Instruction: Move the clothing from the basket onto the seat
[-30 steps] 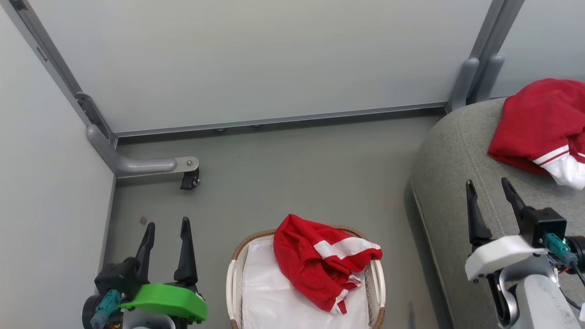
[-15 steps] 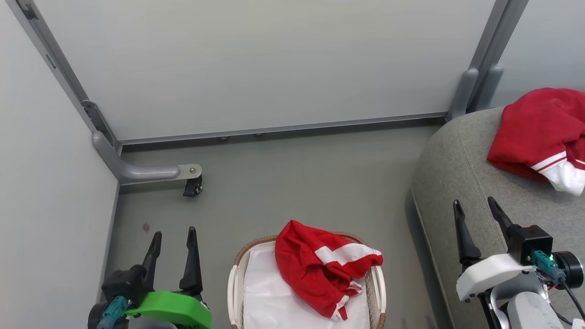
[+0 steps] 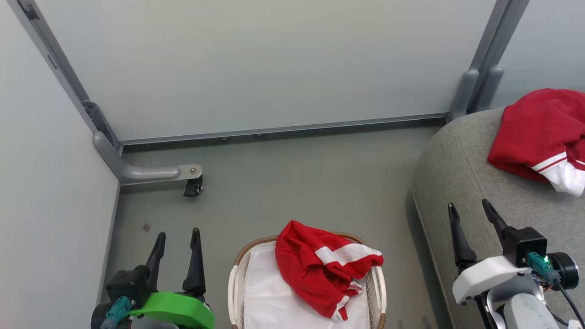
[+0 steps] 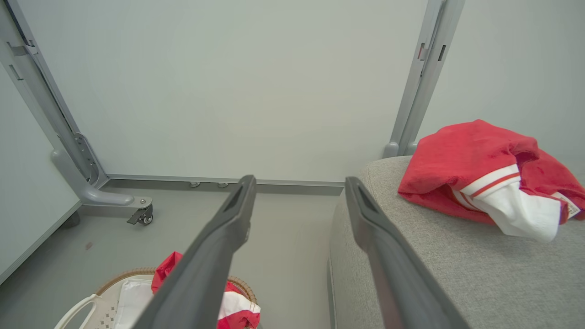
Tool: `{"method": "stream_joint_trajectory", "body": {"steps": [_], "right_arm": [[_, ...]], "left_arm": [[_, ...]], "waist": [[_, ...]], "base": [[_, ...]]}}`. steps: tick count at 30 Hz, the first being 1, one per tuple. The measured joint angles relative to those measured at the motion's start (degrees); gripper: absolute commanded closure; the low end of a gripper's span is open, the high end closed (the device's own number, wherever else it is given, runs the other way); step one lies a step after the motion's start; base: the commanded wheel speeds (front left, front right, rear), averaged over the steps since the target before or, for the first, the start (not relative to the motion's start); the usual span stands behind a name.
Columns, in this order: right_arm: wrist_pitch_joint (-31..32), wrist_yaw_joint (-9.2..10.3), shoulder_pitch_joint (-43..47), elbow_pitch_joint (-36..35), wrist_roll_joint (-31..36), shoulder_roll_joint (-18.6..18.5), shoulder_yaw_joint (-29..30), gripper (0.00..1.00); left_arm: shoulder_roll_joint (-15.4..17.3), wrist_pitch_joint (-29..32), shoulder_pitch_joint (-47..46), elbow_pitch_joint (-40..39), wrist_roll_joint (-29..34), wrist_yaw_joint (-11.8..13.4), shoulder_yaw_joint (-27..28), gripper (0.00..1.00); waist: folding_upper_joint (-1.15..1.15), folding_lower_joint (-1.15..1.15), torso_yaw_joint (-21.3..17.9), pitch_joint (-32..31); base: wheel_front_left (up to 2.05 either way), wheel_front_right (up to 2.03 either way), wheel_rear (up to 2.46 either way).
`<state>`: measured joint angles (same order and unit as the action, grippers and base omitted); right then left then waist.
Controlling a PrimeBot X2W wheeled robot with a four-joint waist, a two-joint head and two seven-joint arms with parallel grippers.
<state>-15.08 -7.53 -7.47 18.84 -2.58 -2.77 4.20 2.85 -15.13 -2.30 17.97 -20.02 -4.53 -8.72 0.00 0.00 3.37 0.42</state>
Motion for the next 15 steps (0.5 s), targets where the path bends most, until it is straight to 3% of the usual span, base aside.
{"method": "stream_joint_trajectory", "body": {"steps": [15], "right_arm": [[0.0, 0.0, -0.03, -0.49, -0.02, 0.0, -0.36, 0.0]], "left_arm": [[0.0, 0.0, -0.03, 0.04, 0.25, -0.03, -0.65, 0.0]], "waist": [[0.0, 0.0, -0.41, 1.28]], "base": [[0.0, 0.0, 0.0]]}}
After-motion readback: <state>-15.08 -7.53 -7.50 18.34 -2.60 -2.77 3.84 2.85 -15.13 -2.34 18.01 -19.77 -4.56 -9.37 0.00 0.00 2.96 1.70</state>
